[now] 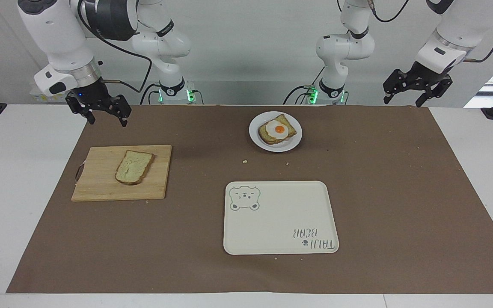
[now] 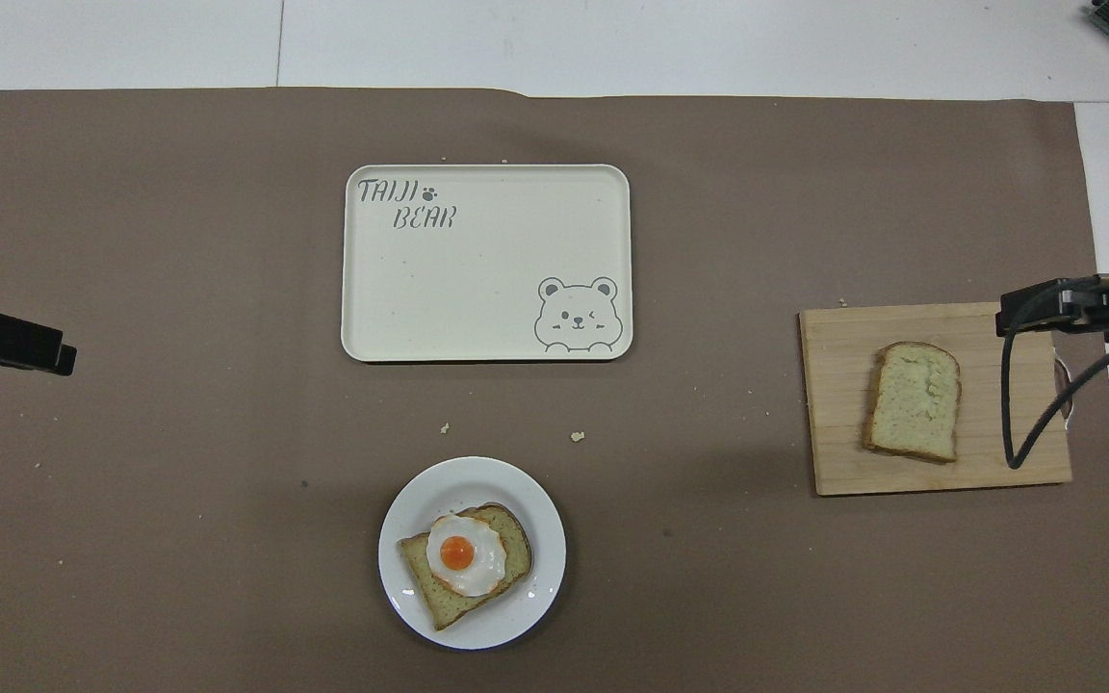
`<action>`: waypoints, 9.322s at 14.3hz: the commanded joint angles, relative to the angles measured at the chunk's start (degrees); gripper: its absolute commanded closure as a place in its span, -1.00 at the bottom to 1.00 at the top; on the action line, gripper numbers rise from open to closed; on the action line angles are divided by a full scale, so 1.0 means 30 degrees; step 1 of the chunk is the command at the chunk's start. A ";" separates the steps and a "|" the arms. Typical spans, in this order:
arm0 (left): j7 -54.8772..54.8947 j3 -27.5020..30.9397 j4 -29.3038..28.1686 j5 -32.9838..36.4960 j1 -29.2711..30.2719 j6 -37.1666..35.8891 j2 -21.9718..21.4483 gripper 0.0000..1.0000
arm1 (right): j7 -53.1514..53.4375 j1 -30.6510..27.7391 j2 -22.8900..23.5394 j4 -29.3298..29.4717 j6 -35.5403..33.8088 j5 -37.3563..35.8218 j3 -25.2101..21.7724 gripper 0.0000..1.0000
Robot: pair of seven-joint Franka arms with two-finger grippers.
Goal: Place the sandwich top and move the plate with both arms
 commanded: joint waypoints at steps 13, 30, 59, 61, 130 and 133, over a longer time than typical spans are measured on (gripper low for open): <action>-0.0048 -0.0066 0.0312 -0.0134 0.0149 -0.0484 -0.0029 -1.00 | -0.0039 -0.0297 0.0154 0.0205 0.0051 0.0196 -0.0022 -1.00; -0.0048 -0.0066 0.0312 -0.0134 0.0149 -0.0484 -0.0029 -1.00 | -0.0359 -0.2286 -0.0463 -0.5591 0.5846 0.2242 -0.0168 -1.00; -0.0048 -0.0066 0.0312 -0.0134 0.0149 -0.0484 -0.0029 -1.00 | -0.3319 -0.3871 0.2208 -1.1839 1.4910 0.5645 -0.0139 1.00; -0.0048 -0.0066 0.0312 -0.0163 0.0149 -0.0484 -0.0029 -1.00 | -0.3407 -0.3871 0.1680 -1.0846 1.2457 0.5645 -0.0022 1.00; 1.2549 0.0022 -2.3652 -1.9352 -0.0349 1.1995 -0.4571 -0.18 | 0.0138 0.0115 0.0212 0.1842 -0.3929 0.0752 -0.0168 -1.00; 1.2549 -0.0007 -2.3887 -2.0195 -0.1604 1.3105 -0.3928 -0.18 | 0.0020 -0.0120 -0.0253 0.1207 -0.3787 0.0723 -0.0344 -1.00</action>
